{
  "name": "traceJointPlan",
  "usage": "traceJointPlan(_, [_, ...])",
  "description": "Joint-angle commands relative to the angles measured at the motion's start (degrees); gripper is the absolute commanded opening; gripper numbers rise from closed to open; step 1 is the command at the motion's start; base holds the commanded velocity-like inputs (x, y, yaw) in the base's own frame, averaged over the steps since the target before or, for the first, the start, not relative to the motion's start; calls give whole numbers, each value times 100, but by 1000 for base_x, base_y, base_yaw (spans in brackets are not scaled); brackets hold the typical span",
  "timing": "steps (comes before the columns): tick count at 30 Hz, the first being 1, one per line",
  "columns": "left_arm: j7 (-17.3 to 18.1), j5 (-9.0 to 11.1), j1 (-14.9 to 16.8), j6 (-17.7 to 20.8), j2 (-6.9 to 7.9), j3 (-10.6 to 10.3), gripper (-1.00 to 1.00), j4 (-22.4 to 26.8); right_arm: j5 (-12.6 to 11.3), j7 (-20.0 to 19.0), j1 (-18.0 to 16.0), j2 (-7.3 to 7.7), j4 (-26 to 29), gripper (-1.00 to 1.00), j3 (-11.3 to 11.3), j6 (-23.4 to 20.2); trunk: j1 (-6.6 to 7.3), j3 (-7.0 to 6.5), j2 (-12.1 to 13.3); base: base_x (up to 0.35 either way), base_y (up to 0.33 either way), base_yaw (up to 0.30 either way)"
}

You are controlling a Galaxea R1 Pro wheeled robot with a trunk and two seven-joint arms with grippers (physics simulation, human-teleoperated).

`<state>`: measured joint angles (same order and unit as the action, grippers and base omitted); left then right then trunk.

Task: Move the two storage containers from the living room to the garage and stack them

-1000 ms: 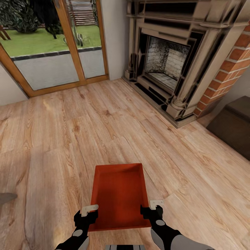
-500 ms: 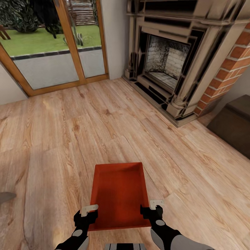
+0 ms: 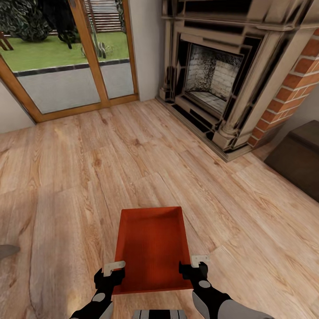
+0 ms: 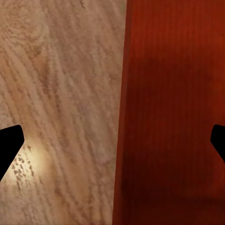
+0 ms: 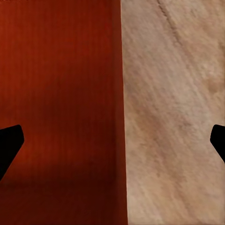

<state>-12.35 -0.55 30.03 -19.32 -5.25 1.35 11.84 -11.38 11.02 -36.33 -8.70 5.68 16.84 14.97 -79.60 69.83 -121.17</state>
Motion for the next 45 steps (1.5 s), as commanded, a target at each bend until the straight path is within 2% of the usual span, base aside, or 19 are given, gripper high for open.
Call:
traceJointPlan(1, [-11, -6, 3, -20, -2, 11, 100, -5, -56, 18, -2, -1, -6, 100, 49, 19, 1, 3, -1, 0, 0, 0])
traceJointPlan(3, [-10, -6, 3, -20, -2, 10, 100, -6, -57, 18, -1, 0, -6, 100, 51, 21, 1, 3, -1, 0, 0, 0])
traceJointPlan(10, [-6, -6, 3, -20, -2, 11, 100, -1, -57, 18, -3, 0, -6, 100, 52, 22, -153, 129, -282, 0, 0, 0])
traceJointPlan(14, [-11, -6, 3, -20, -2, 13, 100, 1, -57, 18, -2, 0, -6, 100, 54, 22, -153, 129, -282, 0, 0, 0])
traceJointPlan(25, [-4, -6, 3, -20, -1, 9, 100, 2, -57, 17, -1, 0, -6, 100, 53, 22, -395, 326, -723, 0, 0, 0])
traceJointPlan(38, [-5, -6, 3, -20, -2, 12, 100, 2, -57, 15, -2, 0, -6, 100, 53, 23, -395, 326, -723, 0, 0, 0])
traceJointPlan(45, [-4, -6, 3, -20, 6, 10, 100, 2, -65, 15, 0, 0, -6, 100, 48, 22, -526, 434, -964, 0, 0, 0])
